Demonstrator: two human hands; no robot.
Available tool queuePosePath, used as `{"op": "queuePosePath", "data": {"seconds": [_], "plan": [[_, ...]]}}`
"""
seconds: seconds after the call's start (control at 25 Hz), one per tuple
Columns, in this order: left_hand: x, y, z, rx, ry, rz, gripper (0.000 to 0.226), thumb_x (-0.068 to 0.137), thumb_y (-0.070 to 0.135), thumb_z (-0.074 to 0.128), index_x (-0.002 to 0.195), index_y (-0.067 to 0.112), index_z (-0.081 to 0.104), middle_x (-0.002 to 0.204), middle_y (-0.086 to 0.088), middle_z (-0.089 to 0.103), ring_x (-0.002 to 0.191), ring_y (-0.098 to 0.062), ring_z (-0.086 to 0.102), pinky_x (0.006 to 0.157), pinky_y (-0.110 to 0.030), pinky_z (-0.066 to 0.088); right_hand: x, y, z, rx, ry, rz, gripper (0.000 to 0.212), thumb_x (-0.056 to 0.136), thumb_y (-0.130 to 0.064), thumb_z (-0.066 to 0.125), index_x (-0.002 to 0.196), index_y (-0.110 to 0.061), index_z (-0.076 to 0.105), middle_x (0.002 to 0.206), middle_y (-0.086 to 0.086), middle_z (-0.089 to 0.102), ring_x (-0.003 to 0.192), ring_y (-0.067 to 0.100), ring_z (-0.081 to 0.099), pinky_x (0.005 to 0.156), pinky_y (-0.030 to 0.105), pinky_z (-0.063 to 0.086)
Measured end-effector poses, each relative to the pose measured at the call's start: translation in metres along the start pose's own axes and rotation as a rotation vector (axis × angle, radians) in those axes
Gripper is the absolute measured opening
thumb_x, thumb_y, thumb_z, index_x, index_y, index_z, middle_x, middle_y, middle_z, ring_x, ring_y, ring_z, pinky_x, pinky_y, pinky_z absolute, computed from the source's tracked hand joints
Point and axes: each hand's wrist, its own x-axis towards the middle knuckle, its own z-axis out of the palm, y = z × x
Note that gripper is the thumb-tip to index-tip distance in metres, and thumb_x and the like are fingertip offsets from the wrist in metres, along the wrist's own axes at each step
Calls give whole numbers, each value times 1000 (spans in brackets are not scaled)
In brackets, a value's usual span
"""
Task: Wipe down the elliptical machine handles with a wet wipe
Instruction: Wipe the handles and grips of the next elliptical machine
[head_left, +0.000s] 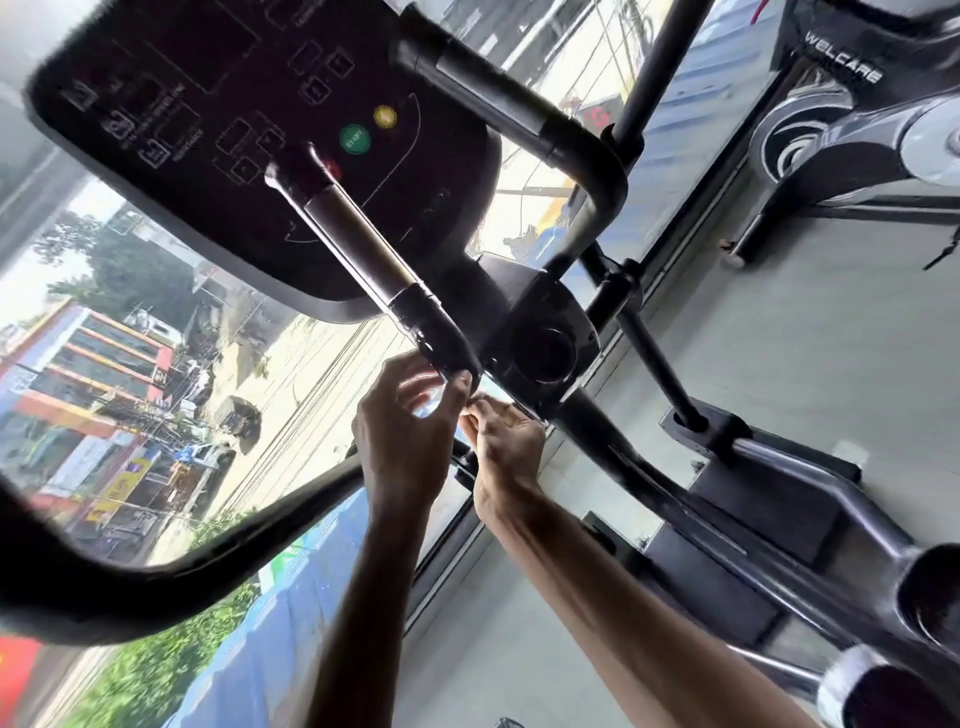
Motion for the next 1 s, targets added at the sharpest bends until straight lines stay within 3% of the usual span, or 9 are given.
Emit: {"op": "queuePosePath", "data": {"seconds": [0.12,0.32,0.52,0.64,0.76,0.84,1.0], "plan": [[-3,4,3,63,34,48,33,71,38,75,100,26,68,89,7,76,90,-13,74,74,-51,62,-4,-5,-5,-39,-35,-23,10,93,7,60,87,6,68,60,1,68,51,6,64,53,14,52],[-6,5,6,92,66,72,29,72,38,74,99,28,66,89,8,75,89,-12,74,70,-51,62,8,-9,-1,-106,-25,27,18,91,6,63,76,-1,67,60,0,68,59,11,65,51,16,52],[-3,0,7,117,76,103,25,72,39,75,94,31,66,86,10,75,85,-11,74,73,-50,62,3,-4,-4,-102,29,-64,7,90,2,67,84,4,70,73,12,73,61,15,70,56,18,54],[-3,-5,8,68,86,73,38,70,43,76,103,27,68,92,5,76,91,-17,74,74,-51,62,25,-1,0,-140,63,25,12,90,2,68,78,-1,69,69,7,70,61,13,67,51,14,53],[-9,-4,13,50,119,79,37,73,38,75,105,21,68,95,0,75,92,-18,74,75,-50,62,43,1,-3,-188,46,105,9,89,4,67,95,10,70,79,11,72,65,13,68,49,13,52],[-10,-2,17,89,137,113,26,80,25,76,104,19,68,93,2,75,90,-12,73,77,-44,63,42,7,-9,-207,42,56,7,88,3,68,93,4,72,80,9,74,65,10,70,58,15,55],[-9,-1,22,133,169,150,22,85,4,74,105,12,68,90,5,72,79,6,69,69,-13,55,43,12,-12,-226,19,2,17,88,-1,68,78,-13,73,66,-7,73,64,6,69,70,21,59]]}}
